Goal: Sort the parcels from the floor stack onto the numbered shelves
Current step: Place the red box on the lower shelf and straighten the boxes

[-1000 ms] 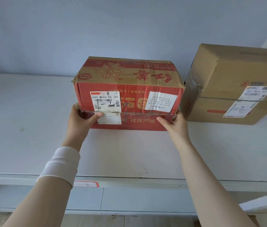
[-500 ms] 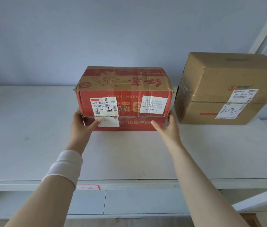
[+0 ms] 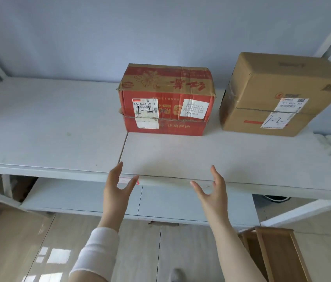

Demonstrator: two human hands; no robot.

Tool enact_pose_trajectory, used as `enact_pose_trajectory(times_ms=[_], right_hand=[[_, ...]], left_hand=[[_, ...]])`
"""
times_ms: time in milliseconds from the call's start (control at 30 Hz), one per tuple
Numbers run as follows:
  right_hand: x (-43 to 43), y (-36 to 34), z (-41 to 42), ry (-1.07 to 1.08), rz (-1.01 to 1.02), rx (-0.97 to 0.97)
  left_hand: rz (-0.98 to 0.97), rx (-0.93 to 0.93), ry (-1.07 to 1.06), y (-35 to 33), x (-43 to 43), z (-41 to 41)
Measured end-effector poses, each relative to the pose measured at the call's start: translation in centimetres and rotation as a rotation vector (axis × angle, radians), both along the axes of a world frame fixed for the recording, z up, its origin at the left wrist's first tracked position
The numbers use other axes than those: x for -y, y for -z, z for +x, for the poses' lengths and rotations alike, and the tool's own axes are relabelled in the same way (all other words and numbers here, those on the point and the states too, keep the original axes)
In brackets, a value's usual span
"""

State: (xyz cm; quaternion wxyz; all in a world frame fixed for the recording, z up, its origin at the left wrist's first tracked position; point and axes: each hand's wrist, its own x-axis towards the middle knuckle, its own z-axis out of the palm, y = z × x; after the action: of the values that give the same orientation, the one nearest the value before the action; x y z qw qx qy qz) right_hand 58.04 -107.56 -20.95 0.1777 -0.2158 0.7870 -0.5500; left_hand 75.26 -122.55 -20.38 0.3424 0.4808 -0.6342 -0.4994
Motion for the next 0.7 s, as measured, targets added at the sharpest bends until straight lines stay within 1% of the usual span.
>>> enact_pose_trajectory(times_ms=[133,400,533,700], right_hand=[[-3.1,0.5,5.2,-0.025,0.023,0.015],[-6.2,2.0,12.1,-0.084,0.112,0.072],[-6.9,1.4,12.5,-0.092,0.126,0.082],[-5.8,0.4,9.1,-0.104,0.087,0.053]], left_hand=[[0.042,0.037,0.051,0.8,-4.6,4.1],[0.113,0.121,0.081,2.9,-8.2,9.8],[0.126,0.122,0.084,2.5,-8.8,9.6],[0.095,0.111,0.092,1.7,-8.1,6.6]])
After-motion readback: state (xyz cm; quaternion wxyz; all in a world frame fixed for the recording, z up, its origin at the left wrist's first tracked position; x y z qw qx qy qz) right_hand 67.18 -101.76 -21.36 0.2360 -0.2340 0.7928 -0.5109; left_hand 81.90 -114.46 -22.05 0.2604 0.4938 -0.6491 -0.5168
